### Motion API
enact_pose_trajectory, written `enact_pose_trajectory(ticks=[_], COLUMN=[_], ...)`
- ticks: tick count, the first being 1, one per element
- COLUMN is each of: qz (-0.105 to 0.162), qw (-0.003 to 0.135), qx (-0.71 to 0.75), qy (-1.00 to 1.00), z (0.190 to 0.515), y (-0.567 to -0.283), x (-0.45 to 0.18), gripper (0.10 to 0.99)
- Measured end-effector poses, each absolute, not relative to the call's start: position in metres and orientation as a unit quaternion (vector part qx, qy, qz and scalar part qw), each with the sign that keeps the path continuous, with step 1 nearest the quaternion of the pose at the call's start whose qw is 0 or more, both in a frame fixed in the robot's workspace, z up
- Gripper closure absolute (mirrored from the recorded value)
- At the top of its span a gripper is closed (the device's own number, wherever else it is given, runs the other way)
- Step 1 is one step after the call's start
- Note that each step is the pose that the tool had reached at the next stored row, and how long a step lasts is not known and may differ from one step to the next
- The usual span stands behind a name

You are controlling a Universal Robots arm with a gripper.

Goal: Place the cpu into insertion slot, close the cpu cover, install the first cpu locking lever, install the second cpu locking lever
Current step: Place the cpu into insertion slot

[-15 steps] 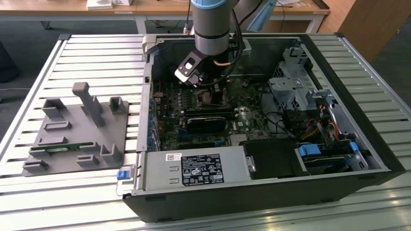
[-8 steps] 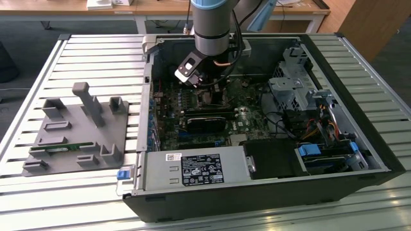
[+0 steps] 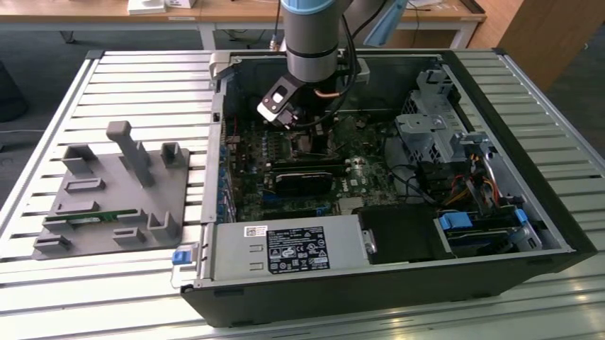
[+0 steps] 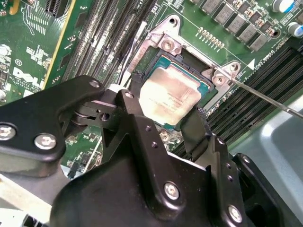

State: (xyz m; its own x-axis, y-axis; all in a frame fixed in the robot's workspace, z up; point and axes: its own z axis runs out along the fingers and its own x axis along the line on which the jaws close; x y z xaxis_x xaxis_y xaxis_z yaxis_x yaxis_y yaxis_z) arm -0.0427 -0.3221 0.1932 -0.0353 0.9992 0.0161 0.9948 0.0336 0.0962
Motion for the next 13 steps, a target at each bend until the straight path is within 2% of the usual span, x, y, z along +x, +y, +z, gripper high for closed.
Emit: enact_pose_trajectory(ticks=[13], qz=[0.04], qw=[0.028], qx=[0.694], qy=[0.718], z=[0.1932], y=[-0.3217], x=[-0.0447], gripper=[0.478])
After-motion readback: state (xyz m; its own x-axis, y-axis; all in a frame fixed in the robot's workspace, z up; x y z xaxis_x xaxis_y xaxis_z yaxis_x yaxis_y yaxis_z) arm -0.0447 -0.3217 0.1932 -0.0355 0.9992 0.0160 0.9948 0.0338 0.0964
